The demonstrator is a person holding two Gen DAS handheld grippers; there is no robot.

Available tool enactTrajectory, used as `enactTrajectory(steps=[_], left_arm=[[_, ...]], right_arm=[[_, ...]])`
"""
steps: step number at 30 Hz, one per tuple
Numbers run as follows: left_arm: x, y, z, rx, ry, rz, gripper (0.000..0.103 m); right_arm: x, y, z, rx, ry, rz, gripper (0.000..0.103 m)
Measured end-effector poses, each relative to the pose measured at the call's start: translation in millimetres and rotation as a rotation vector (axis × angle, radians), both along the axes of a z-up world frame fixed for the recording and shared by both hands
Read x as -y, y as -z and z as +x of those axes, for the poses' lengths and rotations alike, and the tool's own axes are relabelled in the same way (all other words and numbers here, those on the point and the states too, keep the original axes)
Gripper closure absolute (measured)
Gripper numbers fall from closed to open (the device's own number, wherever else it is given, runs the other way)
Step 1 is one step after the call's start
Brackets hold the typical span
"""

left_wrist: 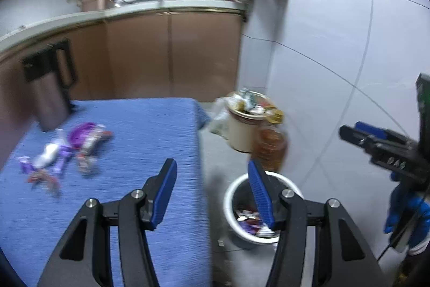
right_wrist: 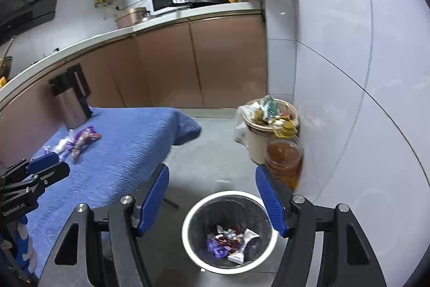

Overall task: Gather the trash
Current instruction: 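Move both open grippers back over the table toward the clear wrappers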

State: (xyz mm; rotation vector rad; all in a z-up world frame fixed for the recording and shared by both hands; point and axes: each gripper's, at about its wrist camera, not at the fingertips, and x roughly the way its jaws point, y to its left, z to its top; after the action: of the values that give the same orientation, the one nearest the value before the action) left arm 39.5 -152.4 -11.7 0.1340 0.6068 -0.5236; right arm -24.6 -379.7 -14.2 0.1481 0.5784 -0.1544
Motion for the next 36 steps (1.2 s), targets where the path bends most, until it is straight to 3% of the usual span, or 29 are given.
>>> enactTrajectory(steps=[15,31,36], left_arm=[[-104,-8,-5,0.083,-0.212,0.054,0.050],[-196,2,-4,0.063,-0.345,-0.026,0.050],[-221,6,-1,0.054,-0.384,-0.033,0.050]], right_arm=[[-75,-23,20,0.008,-0.111,-0.067,0.038],[-144,-38,39,-0.011,-0.188,-0.149,0.037],[-164,-36,52,-0.027,-0.236,-0.131,0.037]])
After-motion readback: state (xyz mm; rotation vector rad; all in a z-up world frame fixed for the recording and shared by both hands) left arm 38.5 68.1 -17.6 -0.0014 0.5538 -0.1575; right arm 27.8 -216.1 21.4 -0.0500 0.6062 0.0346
